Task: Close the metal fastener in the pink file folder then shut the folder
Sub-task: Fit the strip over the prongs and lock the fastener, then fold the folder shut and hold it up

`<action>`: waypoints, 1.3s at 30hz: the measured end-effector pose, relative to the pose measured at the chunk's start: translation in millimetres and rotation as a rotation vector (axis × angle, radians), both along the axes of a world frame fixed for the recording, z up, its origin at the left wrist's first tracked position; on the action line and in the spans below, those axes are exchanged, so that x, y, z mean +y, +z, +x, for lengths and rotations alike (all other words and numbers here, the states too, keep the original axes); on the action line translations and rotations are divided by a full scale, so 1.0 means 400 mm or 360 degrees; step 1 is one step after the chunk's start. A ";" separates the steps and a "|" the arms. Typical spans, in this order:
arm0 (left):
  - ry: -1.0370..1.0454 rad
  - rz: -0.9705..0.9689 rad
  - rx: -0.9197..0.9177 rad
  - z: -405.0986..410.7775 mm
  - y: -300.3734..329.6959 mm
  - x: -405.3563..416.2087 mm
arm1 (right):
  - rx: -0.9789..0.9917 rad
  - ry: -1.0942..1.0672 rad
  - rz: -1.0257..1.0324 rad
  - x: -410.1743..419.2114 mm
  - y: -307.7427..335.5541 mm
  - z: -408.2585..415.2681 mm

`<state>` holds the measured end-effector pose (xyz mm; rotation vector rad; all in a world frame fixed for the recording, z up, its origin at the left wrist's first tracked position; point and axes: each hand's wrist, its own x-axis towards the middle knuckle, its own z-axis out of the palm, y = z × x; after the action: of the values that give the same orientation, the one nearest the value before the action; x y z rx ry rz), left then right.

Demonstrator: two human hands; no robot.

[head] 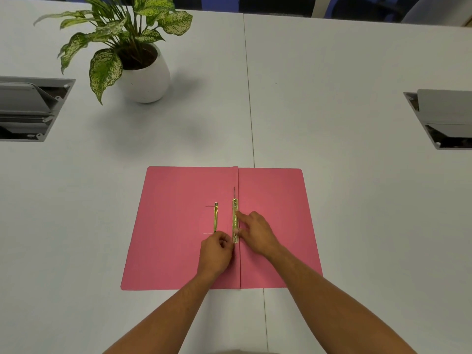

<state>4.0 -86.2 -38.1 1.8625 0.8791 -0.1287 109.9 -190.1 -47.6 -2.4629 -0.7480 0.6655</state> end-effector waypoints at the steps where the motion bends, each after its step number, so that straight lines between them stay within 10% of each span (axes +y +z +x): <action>1: 0.0067 0.0035 -0.0037 -0.003 0.002 0.012 | -0.0026 -0.0024 0.0048 -0.006 0.003 -0.008; 8: 0.0467 0.0431 0.0055 -0.031 0.008 0.137 | -0.0340 -0.0089 0.0066 -0.061 -0.014 -0.106; 13: 0.0735 0.0579 0.0510 -0.043 0.014 0.233 | -0.0016 -0.0307 0.0244 -0.038 0.008 -0.138; 39: 0.0536 0.0433 0.0594 -0.021 -0.002 0.336 | 0.0230 -0.0895 0.0376 -0.031 0.036 -0.060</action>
<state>-4.4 48.2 -38.7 1.9389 1.5200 -0.1560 85.7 -202.6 -33.1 -2.2225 -0.0558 0.4950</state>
